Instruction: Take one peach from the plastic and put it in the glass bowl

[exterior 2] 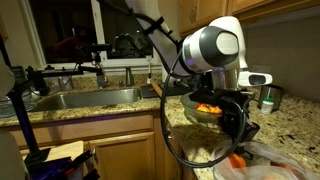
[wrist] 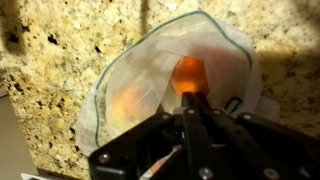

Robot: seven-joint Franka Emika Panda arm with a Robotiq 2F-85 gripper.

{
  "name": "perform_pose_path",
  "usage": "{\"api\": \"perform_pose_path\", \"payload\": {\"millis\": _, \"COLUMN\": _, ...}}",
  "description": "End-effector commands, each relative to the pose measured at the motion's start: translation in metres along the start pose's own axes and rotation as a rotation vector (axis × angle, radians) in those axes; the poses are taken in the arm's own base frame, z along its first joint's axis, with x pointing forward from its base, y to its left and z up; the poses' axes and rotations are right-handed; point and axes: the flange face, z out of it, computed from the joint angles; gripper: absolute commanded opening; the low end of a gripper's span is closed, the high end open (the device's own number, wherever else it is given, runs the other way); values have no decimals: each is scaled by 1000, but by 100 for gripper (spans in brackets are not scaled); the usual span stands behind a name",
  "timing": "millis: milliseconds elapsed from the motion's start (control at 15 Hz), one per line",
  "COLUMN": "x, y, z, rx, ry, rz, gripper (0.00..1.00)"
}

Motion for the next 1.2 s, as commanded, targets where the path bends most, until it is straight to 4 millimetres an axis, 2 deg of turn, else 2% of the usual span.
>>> {"api": "perform_pose_path", "payload": {"millis": 0, "x": 2, "y": -7, "z": 2, "rx": 25, "ry": -7, "rz": -28, "gripper": 7}}
{"api": "perform_pose_path", "payload": {"millis": 600, "x": 2, "y": -3, "z": 4, "rx": 52, "ry": -21, "rz": -31, "gripper": 8}}
{"api": "perform_pose_path", "payload": {"millis": 667, "x": 2, "y": -3, "z": 4, "rx": 53, "ry": -22, "rz": -29, "gripper": 19}}
{"api": "perform_pose_path", "payload": {"millis": 933, "x": 2, "y": -1, "z": 3, "rx": 58, "ry": -22, "rz": -21, "gripper": 17}}
{"api": "perform_pose_path", "payload": {"millis": 1000, "x": 1, "y": -1, "z": 3, "rx": 58, "ry": -23, "rz": -19, "gripper": 26}}
{"api": "perform_pose_path", "payload": {"millis": 1067, "x": 1, "y": 0, "z": 3, "rx": 58, "ry": -23, "rz": -19, "gripper": 42}}
{"api": "perform_pose_path", "payload": {"millis": 1133, "x": 1, "y": 0, "z": 3, "rx": 58, "ry": -24, "rz": -18, "gripper": 44}}
